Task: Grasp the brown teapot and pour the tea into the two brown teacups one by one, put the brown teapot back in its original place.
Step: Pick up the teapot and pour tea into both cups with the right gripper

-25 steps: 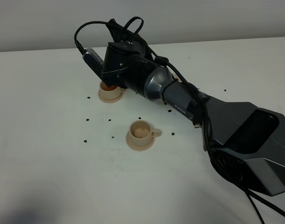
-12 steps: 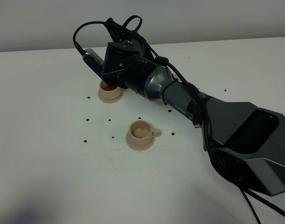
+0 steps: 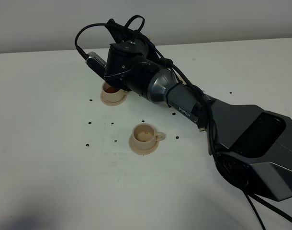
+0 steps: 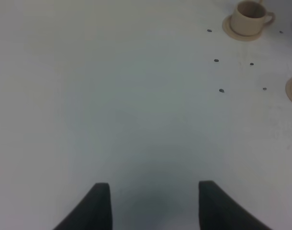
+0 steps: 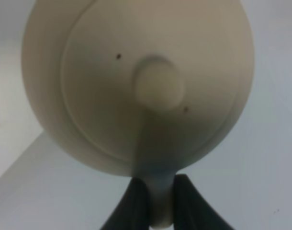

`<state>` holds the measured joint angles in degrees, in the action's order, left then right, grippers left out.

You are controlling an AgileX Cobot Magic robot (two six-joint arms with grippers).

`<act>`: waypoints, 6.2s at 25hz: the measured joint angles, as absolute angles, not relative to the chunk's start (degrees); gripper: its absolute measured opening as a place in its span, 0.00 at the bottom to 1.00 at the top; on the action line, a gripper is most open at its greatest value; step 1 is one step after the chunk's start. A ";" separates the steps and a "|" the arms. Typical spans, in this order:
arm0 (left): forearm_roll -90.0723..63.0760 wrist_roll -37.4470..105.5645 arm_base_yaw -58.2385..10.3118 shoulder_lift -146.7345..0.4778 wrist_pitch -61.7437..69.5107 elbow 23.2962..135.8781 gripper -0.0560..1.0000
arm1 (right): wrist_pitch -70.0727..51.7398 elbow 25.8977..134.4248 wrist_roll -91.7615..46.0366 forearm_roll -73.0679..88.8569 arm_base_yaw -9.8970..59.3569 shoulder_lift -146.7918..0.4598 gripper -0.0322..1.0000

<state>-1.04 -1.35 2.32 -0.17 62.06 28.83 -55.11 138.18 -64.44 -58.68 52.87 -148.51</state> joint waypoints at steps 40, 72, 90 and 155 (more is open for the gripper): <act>-1.04 -1.35 2.32 -0.17 62.06 28.83 0.43 | -53.46 138.18 -65.84 -64.35 53.81 -148.51 0.13; -1.04 -1.35 2.32 -0.17 62.06 28.83 0.43 | -66.91 138.18 -44.88 -46.49 52.60 -145.04 0.13; -1.02 -1.35 2.32 -0.17 62.06 28.83 0.43 | -70.33 138.18 -23.63 -27.01 52.60 -141.52 0.13; -1.02 -1.35 2.32 -0.17 62.06 28.83 0.43 | -64.68 87.61 -7.48 -21.20 51.05 -109.67 0.13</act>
<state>-1.02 -1.35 2.32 -0.17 62.06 28.83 -64.68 87.61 -7.48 -21.20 51.05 -109.67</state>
